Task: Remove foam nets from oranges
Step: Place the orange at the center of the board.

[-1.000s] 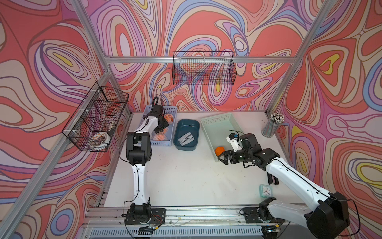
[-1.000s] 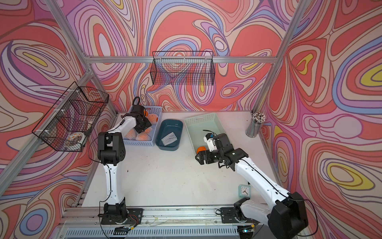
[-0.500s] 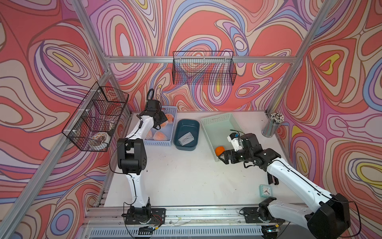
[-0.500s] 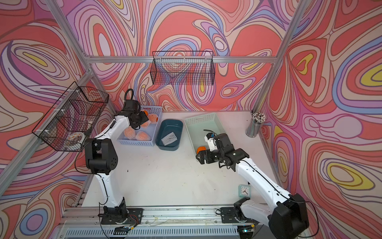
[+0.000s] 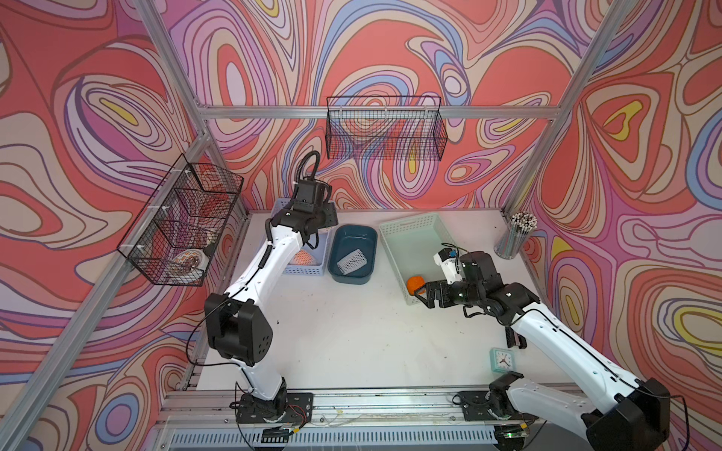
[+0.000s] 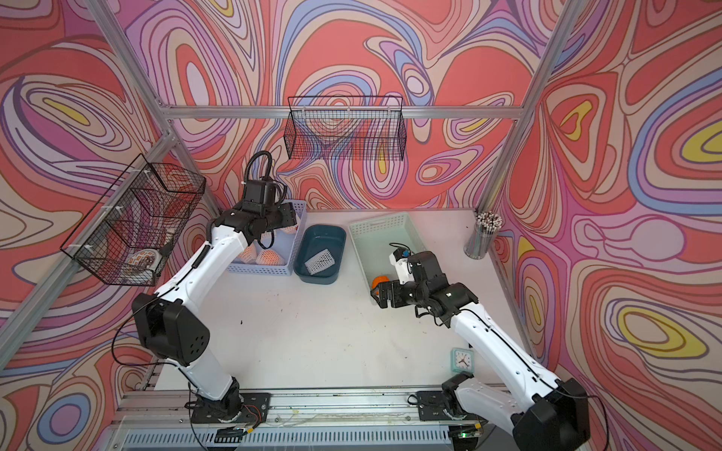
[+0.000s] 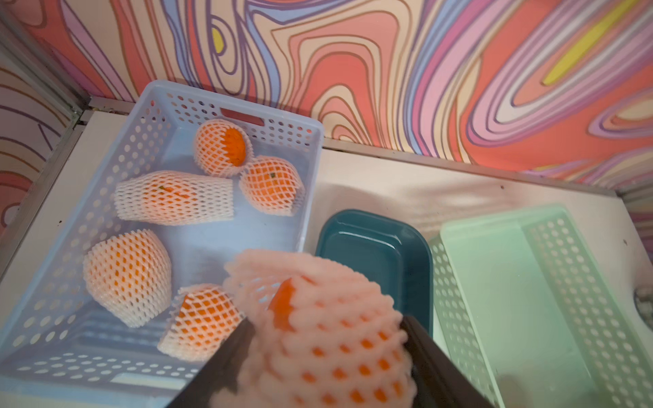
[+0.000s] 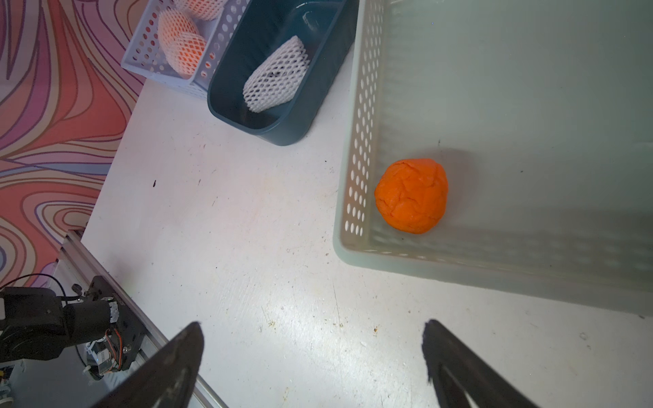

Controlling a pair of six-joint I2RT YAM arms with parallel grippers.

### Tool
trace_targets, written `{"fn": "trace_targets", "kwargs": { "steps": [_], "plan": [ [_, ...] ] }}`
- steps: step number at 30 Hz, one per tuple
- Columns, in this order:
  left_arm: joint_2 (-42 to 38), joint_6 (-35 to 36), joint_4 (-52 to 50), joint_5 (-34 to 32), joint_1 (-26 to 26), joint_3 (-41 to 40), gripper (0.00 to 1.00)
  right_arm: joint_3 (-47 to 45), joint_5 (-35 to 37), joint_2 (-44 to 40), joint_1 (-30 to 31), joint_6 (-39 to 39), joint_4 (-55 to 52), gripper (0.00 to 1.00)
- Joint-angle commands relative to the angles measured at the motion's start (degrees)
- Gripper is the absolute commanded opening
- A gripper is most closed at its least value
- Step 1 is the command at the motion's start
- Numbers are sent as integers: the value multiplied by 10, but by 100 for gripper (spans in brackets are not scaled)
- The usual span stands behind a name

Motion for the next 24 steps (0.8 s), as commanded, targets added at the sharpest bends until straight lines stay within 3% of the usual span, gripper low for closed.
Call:
{"fn": "trace_targets", "kwargs": {
  "steps": [1, 7, 12, 19, 24],
  "plan": [
    [-55, 35, -15, -35, -46, -66, 65, -8, -8, -22, 3, 13, -5, 98],
    [-159, 19, -2, -85, -164, -225, 65, -30, -17, -49, 15, 39, 0, 98],
    [-217, -26, 30, -131, -255, -351, 66, -61, 11, -57, 62, 69, 22, 98],
    [-238, -66, 137, -155, -313, -487, 66, -94, 61, -39, 129, 104, 57, 98],
    [-204, -69, 183, -141, -320, -520, 66, -106, 72, -20, 143, 116, 78, 98]
  ]
}}
